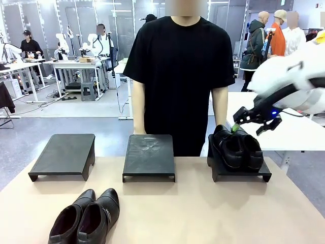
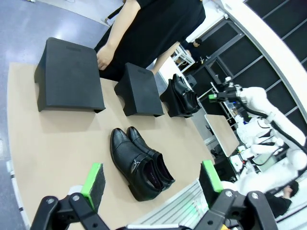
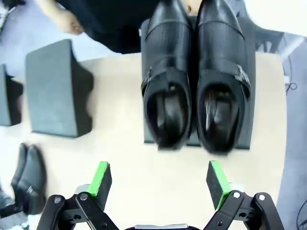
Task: Place the shoes on the stand as instructed by the person.
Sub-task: Pick up another pair of Shoes and place it on the Shoes Stand indicated by the person.
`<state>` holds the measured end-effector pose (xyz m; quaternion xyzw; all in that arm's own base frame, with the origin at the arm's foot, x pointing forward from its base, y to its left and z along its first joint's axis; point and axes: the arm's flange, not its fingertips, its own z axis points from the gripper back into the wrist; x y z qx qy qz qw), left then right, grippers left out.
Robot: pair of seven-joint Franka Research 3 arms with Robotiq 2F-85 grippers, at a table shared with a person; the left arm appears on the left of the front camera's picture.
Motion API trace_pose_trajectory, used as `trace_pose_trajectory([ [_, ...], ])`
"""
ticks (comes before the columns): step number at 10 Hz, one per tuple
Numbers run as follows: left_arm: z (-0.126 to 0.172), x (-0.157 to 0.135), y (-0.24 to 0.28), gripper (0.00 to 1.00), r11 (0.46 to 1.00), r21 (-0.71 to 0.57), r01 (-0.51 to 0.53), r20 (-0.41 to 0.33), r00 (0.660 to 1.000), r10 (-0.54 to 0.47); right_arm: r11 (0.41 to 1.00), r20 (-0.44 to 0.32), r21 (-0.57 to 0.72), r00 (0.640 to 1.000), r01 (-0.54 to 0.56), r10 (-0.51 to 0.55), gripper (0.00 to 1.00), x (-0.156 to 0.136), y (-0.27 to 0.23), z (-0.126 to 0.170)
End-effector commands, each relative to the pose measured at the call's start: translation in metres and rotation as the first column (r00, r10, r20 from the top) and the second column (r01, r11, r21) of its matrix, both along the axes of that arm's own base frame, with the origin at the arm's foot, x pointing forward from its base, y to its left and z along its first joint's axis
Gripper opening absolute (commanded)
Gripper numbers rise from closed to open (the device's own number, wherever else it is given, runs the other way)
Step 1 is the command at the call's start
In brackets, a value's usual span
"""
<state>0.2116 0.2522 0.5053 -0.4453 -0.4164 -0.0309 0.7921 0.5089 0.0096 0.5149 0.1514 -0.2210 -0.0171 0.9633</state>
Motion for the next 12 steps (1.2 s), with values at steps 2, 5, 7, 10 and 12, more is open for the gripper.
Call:
trace_pose_trajectory([
  [2, 0.001, 0.002, 0.003, 1.0, 1.0, -0.003, 0.01, 0.034, 0.999, -0.01, 0.956, -0.069, 0.275, 0.99, -0.101, 0.125, 1.0, -0.072, -0.059, 0.002],
  [5, 0.001, 0.002, 0.003, 1.0, 1.0, -0.003, 0.01, 0.034, 0.999, -0.01, 0.856, 0.005, 0.494, 0.986, -0.15, 0.17, 1.0, -0.156, -0.142, -0.012],
  [7, 0.001, 0.002, 0.003, 1.0, 1.0, -0.003, 0.01, 0.034, 0.999, -0.01, 0.792, 0.014, 0.582, 0.977, -0.181, 0.213, 1.0, -0.206, -0.198, -0.028],
  [10, 0.001, 0.002, 0.003, 1.0, 1.0, -0.003, 0.01, 0.034, 0.999, -0.01, 0.704, 0.075, 0.677, 0.971, -0.216, 0.226, 1.0, -0.278, -0.268, -0.075],
  [12, 0.001, 0.002, 0.003, 1.0, 1.0, -0.003, 0.01, 0.034, 0.999, -0.01, 0.67, 0.116, 0.704, 0.969, -0.234, 0.217, 1.0, -0.292, -0.278, -0.102],
])
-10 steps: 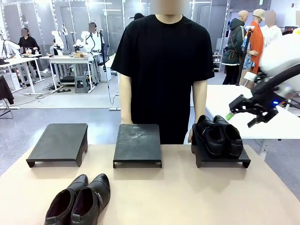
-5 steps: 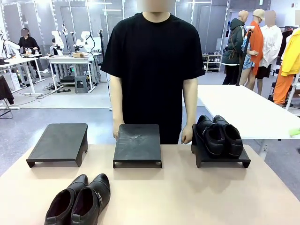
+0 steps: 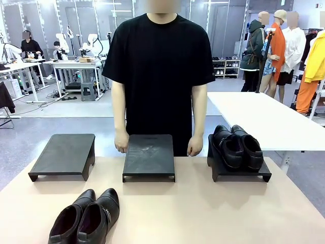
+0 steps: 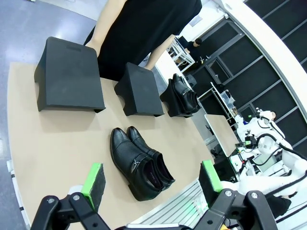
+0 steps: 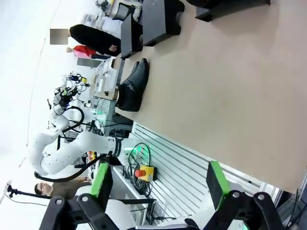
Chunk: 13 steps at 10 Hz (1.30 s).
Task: Place the shoes on the stand as instructed by the person.
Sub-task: Pick up another pair of Shoes and place it on the Shoes Stand indicated by the person.
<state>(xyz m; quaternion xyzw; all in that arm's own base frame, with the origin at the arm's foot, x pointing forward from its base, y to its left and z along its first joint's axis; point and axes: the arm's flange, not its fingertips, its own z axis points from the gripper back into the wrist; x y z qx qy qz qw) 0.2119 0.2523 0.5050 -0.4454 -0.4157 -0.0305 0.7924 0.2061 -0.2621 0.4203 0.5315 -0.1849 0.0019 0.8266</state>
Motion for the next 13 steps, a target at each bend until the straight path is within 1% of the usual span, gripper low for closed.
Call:
trace_pose_trajectory([
  [1, 0.001, 0.002, 0.003, 1.0, 1.0, -0.002, 0.01, 0.035, 0.999, -0.01, 0.999, 0.046, 0.029, 0.999, -0.03, 0.028, 1.0, 0.01, -0.006, -0.013],
  [2, 0.001, 0.002, 0.003, 1.0, 1.0, -0.002, 0.01, 0.035, 0.999, -0.01, 0.998, 0.079, 0.068, 0.997, -0.01, 0.005, 1.0, 0.013, -0.004, -0.016],
  [3, 0.001, 0.002, 0.003, 1.0, 1.0, -0.002, 0.01, 0.035, 0.999, -0.01, 1.0, 0.011, 0.015, 1.0, -0.005, 0.005, 1.0, 0.0, -0.003, -0.012],
  [13, 0.001, 0.002, 0.003, 1.0, 1.0, -0.002, 0.01, 0.035, 0.999, -0.01, 1.0, 0.011, 0.015, 1.0, -0.005, 0.005, 1.0, 0.0, -0.003, -0.012],
])
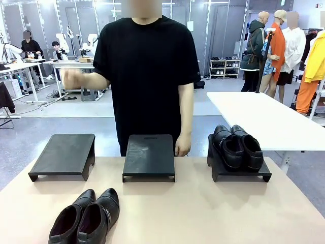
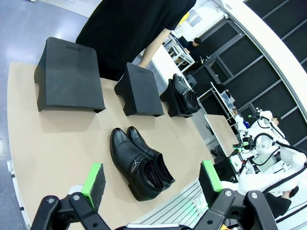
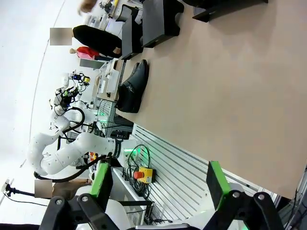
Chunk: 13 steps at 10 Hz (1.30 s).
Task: Place the shoes on the stand as instructed by the person.
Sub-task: Pick up another pair of Shoes and place it on the Shoes Stand indicated by the person.
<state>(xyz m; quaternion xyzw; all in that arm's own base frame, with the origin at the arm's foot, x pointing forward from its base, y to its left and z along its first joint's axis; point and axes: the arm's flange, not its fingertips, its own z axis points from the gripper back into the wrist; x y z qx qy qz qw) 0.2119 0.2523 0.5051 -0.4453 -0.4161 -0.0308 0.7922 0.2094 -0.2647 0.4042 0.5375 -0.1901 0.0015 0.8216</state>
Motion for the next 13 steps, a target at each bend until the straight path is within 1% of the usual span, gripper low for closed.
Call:
trace_pose_trajectory([
  [1, 0.001, 0.002, 0.003, 1.0, 1.0, -0.003, 0.01, 0.034, 0.999, -0.01, 1.0, 0.001, -0.001, 1.0, -0.009, 0.009, 1.0, -0.003, 0.0, 0.004],
  [9, 0.001, 0.002, 0.003, 1.0, 1.0, -0.003, 0.01, 0.034, 0.999, -0.01, 1.0, 0.001, -0.001, 1.0, -0.009, 0.009, 1.0, -0.003, 0.0, 0.004],
  [10, 0.0, 0.0, 0.0, 1.0, 1.0, 0.002, 0.001, 0.002, 1.0, -0.001, 1.0, 0.001, -0.001, 1.0, -0.009, 0.009, 1.0, -0.003, 0.0, 0.004],
  [11, 0.008, 0.005, -0.008, 1.0, 0.999, 0.032, 0.013, -0.031, 0.999, -0.012, 1.0, 0.001, -0.001, 1.0, -0.009, 0.009, 1.0, -0.003, 0.0, 0.004],
  [13, 0.042, 0.013, -0.046, 1.0, 0.991, 0.116, 0.072, -0.072, 0.995, -0.064, 1.0, 0.001, -0.001, 1.0, -0.009, 0.009, 1.0, -0.003, 0.0, 0.004],
])
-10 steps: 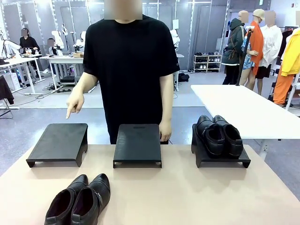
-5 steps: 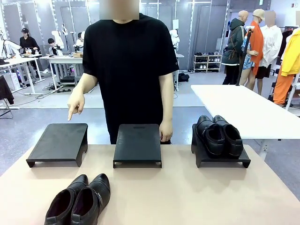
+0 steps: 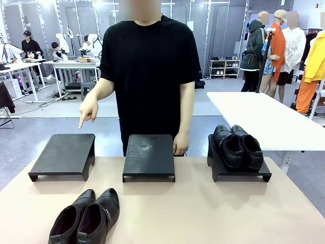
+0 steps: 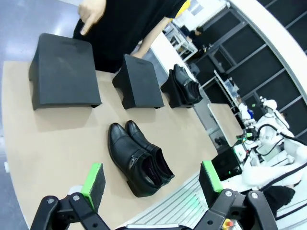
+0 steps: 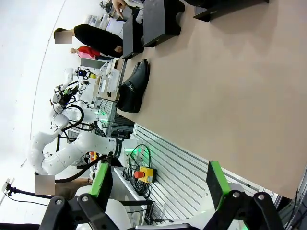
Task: Place the shoes on the stand as instructed by the person.
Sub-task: Pick up another pair of Shoes and place it on the Shoes Stand indicated by the person.
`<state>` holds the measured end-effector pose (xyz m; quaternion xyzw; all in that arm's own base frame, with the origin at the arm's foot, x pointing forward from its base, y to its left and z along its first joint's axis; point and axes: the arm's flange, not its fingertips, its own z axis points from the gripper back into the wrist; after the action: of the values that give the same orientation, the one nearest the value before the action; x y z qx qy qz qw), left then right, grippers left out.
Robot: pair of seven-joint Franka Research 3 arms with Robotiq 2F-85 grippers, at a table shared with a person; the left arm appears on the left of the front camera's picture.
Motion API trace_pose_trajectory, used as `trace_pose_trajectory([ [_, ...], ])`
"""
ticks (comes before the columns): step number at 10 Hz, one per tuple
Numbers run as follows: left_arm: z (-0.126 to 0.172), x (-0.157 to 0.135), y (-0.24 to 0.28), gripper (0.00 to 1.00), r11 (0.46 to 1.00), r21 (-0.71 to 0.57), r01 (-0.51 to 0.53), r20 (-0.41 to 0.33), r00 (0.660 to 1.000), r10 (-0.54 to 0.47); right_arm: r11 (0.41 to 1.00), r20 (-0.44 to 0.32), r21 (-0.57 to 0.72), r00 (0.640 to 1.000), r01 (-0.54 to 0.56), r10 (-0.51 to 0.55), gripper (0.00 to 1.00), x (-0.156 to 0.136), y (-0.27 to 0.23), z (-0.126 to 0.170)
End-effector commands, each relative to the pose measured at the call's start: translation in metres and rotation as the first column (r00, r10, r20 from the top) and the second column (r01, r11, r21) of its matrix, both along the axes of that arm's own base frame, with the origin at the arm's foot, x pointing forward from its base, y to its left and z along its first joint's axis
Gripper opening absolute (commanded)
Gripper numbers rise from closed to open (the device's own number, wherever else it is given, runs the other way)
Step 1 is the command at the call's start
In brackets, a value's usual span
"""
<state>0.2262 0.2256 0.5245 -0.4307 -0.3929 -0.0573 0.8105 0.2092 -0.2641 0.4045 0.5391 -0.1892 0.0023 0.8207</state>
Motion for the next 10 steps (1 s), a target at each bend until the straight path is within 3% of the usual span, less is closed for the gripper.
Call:
trace_pose_trajectory([
  [1, 0.044, 0.001, -0.046, 1.0, 0.991, 0.096, 0.092, -0.037, 0.995, -0.089, 1.0, 0.002, -0.004, 1.0, -0.006, 0.006, 1.0, -0.003, -0.001, 0.004],
  [3, 0.064, 0.011, -0.108, 1.0, 0.956, 0.199, 0.216, -0.149, 0.971, -0.188, 1.0, 0.002, -0.004, 1.0, -0.006, 0.006, 1.0, -0.003, -0.001, 0.004],
  [7, 0.056, 0.012, -0.239, 1.0, 0.829, 0.418, 0.371, -0.289, 0.92, -0.266, 1.0, 0.002, -0.004, 1.0, -0.006, 0.006, 1.0, -0.003, -0.001, 0.004],
  [10, 0.028, 0.005, -0.304, 1.0, 0.772, 0.509, 0.38, -0.403, 0.898, -0.177, 1.0, 0.002, -0.004, 1.0, -0.006, 0.006, 1.0, -0.003, -0.001, 0.004],
])
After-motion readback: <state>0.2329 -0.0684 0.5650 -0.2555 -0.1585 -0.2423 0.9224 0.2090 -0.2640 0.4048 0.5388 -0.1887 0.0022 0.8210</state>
